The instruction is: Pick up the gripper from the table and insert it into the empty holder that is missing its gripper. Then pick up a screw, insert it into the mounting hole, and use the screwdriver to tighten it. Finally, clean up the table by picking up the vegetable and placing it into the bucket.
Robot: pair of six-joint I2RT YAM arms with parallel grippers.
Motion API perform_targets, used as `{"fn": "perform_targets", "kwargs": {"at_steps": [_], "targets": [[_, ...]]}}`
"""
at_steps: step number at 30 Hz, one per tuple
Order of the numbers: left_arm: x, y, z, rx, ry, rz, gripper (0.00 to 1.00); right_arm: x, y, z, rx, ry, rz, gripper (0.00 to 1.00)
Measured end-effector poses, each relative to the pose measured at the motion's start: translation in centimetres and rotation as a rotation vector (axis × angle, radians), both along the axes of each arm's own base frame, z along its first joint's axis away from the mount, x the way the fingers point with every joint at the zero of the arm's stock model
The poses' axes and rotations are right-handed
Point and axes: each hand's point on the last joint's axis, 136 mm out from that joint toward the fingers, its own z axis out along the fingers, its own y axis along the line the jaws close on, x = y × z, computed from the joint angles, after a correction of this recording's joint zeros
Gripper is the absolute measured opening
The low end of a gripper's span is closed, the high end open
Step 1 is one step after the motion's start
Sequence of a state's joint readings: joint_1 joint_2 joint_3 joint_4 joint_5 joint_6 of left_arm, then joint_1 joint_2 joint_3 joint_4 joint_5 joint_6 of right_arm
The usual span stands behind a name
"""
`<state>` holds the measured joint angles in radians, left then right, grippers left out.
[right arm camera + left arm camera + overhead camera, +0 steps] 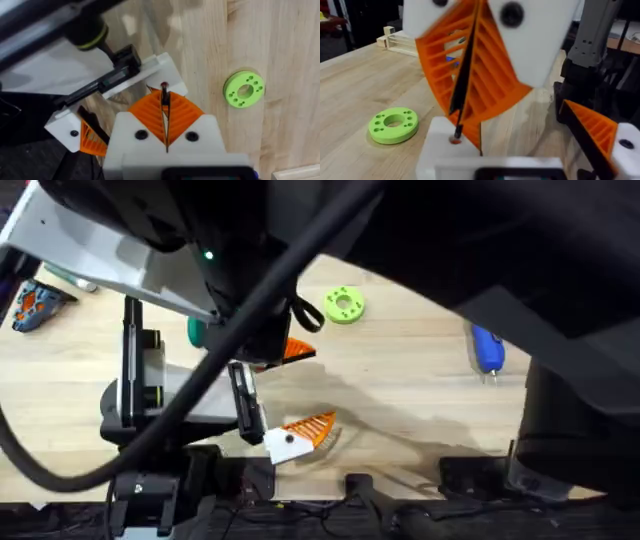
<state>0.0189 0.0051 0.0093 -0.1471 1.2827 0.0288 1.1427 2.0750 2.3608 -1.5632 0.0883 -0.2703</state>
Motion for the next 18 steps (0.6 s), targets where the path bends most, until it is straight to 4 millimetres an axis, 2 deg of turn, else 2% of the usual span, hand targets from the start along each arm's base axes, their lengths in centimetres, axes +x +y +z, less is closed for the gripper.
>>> {"fn": "perform_targets", "kwargs": {"at_steps": [18], "targets": [[0.00, 0.00, 0.00, 0.000, 0.000, 0.000, 0.986, 0.07, 0.15, 0.03, 0.006, -0.003, 0.000, 0.006]]}}
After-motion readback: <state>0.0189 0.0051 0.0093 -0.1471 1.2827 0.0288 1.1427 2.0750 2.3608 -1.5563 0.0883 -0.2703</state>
